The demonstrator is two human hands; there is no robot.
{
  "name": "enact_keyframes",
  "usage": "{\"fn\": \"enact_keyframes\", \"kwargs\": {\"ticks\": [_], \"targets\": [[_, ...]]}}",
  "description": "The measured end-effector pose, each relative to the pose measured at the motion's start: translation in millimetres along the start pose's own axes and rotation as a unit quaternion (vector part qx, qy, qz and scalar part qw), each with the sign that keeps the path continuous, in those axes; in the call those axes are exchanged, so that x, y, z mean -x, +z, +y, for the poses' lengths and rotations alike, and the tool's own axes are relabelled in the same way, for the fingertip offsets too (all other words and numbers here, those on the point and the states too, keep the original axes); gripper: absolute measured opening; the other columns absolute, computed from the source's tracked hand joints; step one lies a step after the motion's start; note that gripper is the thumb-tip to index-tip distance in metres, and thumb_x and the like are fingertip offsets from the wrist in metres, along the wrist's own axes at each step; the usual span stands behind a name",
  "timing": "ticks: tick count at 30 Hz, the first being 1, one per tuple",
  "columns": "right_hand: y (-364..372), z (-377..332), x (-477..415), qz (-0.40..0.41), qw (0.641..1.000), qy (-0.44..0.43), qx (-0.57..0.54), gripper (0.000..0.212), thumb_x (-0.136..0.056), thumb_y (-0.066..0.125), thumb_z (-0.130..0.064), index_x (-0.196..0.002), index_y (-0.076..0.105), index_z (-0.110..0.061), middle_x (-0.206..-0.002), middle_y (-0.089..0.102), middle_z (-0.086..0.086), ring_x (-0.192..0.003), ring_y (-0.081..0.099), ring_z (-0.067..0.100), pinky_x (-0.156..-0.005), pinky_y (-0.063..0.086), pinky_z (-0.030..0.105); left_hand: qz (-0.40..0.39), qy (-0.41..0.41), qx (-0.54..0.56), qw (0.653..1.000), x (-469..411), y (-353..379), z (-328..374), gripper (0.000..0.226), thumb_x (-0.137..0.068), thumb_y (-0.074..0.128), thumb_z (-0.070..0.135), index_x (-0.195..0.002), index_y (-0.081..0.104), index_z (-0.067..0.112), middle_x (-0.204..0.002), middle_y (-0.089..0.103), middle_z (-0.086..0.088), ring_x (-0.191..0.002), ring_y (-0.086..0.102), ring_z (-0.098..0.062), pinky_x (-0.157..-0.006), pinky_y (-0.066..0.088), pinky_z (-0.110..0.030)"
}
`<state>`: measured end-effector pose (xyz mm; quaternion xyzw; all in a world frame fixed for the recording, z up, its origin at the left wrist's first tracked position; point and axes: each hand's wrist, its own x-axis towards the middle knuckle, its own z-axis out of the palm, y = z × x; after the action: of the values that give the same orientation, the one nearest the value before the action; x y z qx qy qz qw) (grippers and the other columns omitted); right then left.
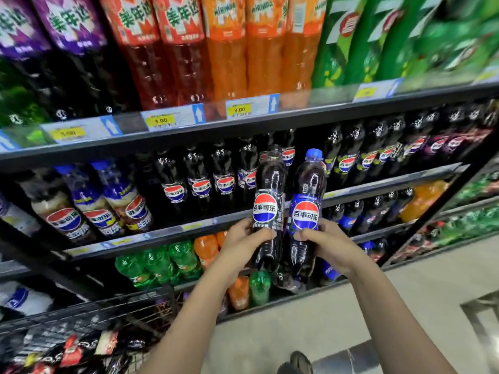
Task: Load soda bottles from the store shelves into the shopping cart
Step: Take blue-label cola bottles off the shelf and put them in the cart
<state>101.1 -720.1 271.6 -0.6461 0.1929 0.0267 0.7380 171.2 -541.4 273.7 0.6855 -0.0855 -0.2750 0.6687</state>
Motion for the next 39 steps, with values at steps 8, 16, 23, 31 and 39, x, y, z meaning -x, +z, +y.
{"fn": "enact_keyframes", "kwargs": {"ticks": [8, 16, 23, 31, 39], "targets": [[-67, -31, -60, -0.064, 0.995, 0.005, 0.082, 0.063, -0.048, 0.081, -0.033, -0.106, 0.066, -0.015, -0.105, 0.072, 0.006, -0.105, 0.064, 0.025, -0.095, 0.046, 0.04, 0.067, 0.01, -0.009, 0.998, -66, 38, 11, 0.036, -0.077, 0.077, 0.012, -0.11, 0.064, 0.013, -0.103, 0.072, 0.006, -0.089, 0.066, 0.0, -0.072, 0.046, -0.011], [-98, -55, -110, -0.113, 0.981, -0.041, 0.15, 0.04, -0.075, 0.078, -0.02, -0.112, 0.064, -0.022, -0.102, 0.072, -0.009, -0.097, 0.065, 0.003, -0.076, 0.046, 0.012, 0.152, 0.038, 0.012, 0.988, -116, 66, 21, 0.036, -0.079, 0.076, 0.009, -0.105, 0.057, 0.024, -0.102, 0.068, 0.011, -0.094, 0.063, -0.004, -0.071, 0.044, -0.017], [-105, -60, -147, -0.124, 0.967, -0.08, 0.206, 0.053, -0.067, 0.084, -0.019, -0.115, 0.061, -0.021, -0.105, 0.071, -0.006, -0.096, 0.067, 0.006, -0.087, 0.051, 0.027, 0.208, 0.08, -0.003, 0.975, -148, 66, 16, 0.051, -0.073, 0.079, 0.0, -0.114, 0.053, 0.013, -0.112, 0.067, -0.001, -0.103, 0.064, -0.013, -0.08, 0.053, -0.017], [-98, -58, -173, -0.087, 0.958, -0.125, 0.243, 0.051, -0.065, 0.085, -0.013, -0.109, 0.061, -0.023, -0.104, 0.07, -0.006, -0.095, 0.066, 0.008, -0.087, 0.051, 0.029, 0.258, 0.11, -0.105, 0.954, -165, 61, -2, 0.064, -0.067, 0.086, 0.009, -0.119, 0.051, 0.017, -0.108, 0.068, 0.003, -0.1, 0.066, -0.01, -0.094, 0.053, -0.039], [-90, -50, -188, -0.048, 0.956, -0.13, 0.258, 0.054, -0.069, 0.083, -0.013, -0.115, 0.056, -0.019, -0.109, 0.068, 0.0, -0.1, 0.064, 0.015, -0.091, 0.051, 0.033, 0.306, 0.134, -0.198, 0.922, -176, 64, -14, 0.059, -0.068, 0.086, 0.022, -0.121, 0.06, 0.016, -0.108, 0.066, 0.012, -0.104, 0.064, -0.008, -0.093, 0.05, -0.029]]}}
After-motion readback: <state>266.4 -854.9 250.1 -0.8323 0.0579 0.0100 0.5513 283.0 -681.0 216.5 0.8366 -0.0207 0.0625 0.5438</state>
